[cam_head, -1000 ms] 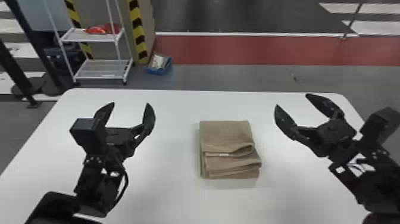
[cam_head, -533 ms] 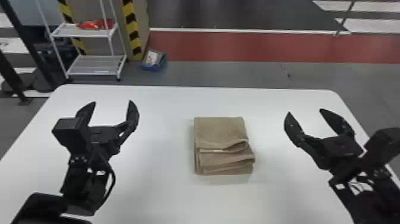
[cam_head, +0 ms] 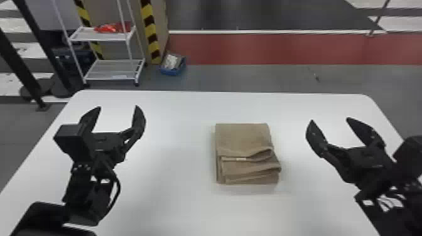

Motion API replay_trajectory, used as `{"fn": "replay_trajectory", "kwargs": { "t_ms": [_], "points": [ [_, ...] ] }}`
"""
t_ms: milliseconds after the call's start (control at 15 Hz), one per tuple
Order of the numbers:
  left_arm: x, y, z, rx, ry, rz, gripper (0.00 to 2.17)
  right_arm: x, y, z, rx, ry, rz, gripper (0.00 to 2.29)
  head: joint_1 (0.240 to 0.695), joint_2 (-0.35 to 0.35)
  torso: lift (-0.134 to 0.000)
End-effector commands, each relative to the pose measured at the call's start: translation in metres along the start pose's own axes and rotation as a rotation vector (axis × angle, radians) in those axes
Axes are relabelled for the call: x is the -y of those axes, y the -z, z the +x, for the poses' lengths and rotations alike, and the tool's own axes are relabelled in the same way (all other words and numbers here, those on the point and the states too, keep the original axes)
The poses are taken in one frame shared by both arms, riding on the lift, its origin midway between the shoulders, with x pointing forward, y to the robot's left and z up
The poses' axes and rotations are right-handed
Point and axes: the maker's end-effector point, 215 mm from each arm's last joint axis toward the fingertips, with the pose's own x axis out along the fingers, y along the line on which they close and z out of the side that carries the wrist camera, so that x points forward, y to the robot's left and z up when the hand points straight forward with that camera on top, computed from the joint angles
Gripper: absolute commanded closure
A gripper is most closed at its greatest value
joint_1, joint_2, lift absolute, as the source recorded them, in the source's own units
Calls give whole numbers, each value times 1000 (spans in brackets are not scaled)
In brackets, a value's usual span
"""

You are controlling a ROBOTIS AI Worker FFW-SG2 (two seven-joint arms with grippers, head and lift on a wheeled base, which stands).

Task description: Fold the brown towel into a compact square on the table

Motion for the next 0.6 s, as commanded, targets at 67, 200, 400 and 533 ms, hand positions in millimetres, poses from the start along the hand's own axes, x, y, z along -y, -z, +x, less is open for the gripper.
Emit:
{"fn": "replay_trajectory", "kwargs": {
  "t_ms": [67, 200, 400, 533],
  "points": [
    [3, 0, -3, -2, 6, 0, 53, 3, -1, -3, -6, 10, -14, 63, 695, 32, -124],
    [5, -1, -4, 1, 11, -1, 56, 5, -4, -6, -10, 18, -20, 66, 695, 28, -124],
    [6, -2, -4, 2, 11, -2, 76, 4, -2, -7, -23, 17, -39, 66, 695, 20, -124],
    [7, -1, -5, -1, 11, -4, 83, 7, -4, -8, -21, 20, -48, 66, 695, 19, -124]
  ]
}}
